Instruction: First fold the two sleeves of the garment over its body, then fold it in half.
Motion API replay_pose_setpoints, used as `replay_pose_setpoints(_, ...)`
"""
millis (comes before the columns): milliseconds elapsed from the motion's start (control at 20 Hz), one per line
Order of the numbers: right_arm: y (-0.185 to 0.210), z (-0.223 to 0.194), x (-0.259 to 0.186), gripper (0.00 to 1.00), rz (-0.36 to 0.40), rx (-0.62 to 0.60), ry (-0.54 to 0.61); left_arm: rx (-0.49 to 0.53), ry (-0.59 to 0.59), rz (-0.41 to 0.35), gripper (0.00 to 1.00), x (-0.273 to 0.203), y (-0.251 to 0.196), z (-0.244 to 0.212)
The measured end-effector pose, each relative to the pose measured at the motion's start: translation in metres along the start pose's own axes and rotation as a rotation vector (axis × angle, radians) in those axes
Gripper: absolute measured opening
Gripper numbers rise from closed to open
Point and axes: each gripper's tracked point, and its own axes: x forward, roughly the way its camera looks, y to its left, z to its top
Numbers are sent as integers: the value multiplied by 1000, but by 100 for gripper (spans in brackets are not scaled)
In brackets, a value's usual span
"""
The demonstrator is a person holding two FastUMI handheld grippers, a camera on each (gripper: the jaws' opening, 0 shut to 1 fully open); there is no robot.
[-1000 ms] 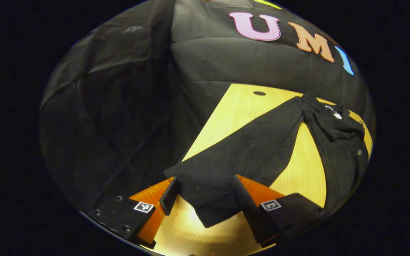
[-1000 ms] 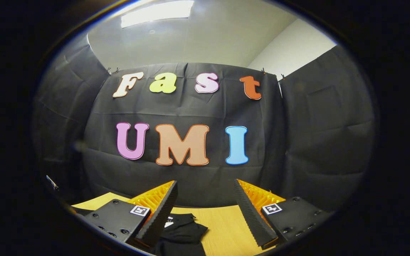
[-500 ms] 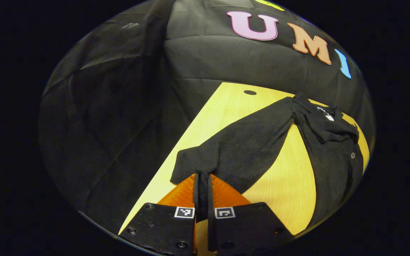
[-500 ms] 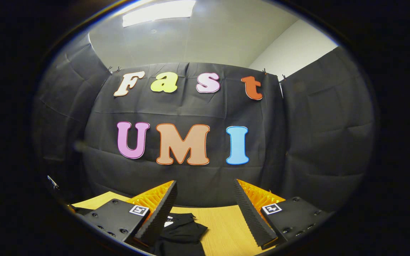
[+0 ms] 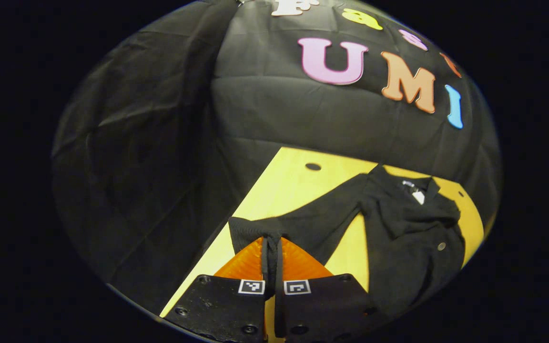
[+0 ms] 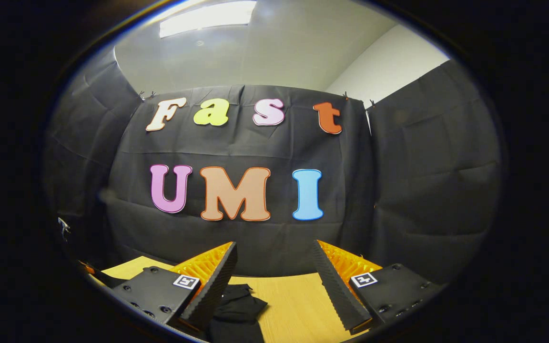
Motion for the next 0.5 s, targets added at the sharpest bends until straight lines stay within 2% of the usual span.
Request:
replay_pose_setpoints(300, -22, -16, -6, 99, 2, 52, 19, 83, -170, -122, 0, -7, -79, 93)
replay_pose_setpoints(500, -37, -24, -9, 99, -3, 69, 35, 170, -208, -228, 0, 0, -138, 122)
